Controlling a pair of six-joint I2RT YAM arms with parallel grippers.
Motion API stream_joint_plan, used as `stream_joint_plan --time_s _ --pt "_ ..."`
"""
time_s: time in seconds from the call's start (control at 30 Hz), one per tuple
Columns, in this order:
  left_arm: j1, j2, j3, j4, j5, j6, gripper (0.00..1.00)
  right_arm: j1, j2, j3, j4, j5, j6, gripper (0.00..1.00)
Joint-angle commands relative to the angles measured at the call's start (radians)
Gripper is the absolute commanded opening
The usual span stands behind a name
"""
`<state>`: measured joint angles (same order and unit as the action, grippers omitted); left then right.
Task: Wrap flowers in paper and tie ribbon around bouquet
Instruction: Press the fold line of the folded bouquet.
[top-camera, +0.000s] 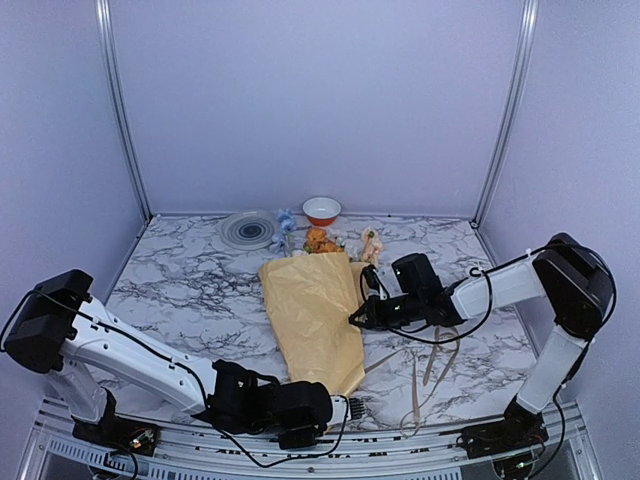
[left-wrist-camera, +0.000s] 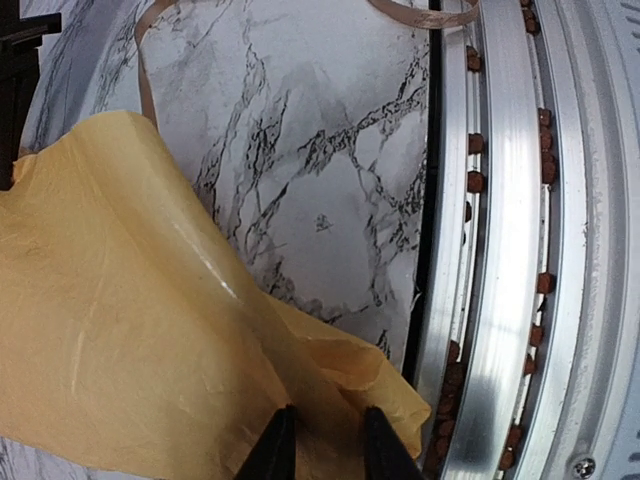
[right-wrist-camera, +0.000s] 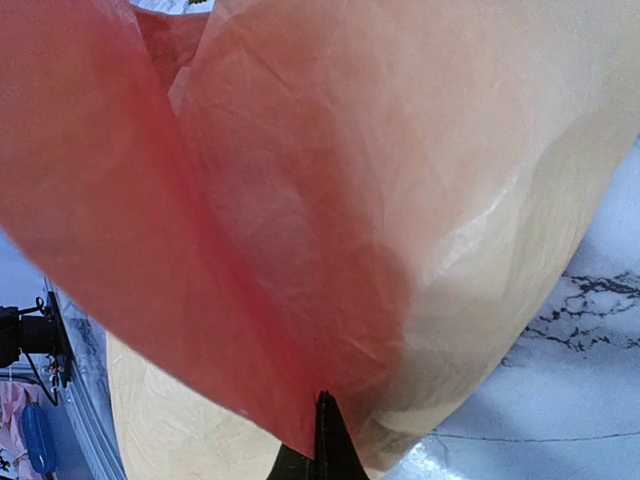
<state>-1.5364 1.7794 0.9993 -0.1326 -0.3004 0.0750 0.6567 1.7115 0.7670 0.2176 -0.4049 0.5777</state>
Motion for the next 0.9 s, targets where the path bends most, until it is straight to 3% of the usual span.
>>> stream_joint_plan --time_s 0.0,0.2,0.3,0.5,0.77,0.87 --pt "0.003 -0.065 0.031 -0.033 0.059 0.016 0.32 -0.012 0.038 0.005 0.063 0.014 0.013 0.00" --pt "0.108 -0.173 -0.005 0.104 0.222 -0.014 0.38 -0.012 0.050 -0.003 0.075 0.005 0.018 0.00" --pt "0.155 -0.146 -0.029 0.188 0.120 -0.051 0.43 -0.012 0.046 -0.010 0.077 0.007 0.020 0.00" --pt "0.164 0.128 0.164 0.057 -0.027 -0.041 0.35 -0.012 0.046 -0.009 0.064 0.006 0.016 0.00" --pt "0.159 0.256 0.209 -0.009 -0.017 -0.035 0.35 -0.012 0.000 0.019 -0.039 0.036 -0.014 0.01" --pt "0.159 0.258 0.186 -0.010 0.000 -0.047 0.35 -0.015 -0.040 0.044 -0.131 0.072 -0.044 0.15"
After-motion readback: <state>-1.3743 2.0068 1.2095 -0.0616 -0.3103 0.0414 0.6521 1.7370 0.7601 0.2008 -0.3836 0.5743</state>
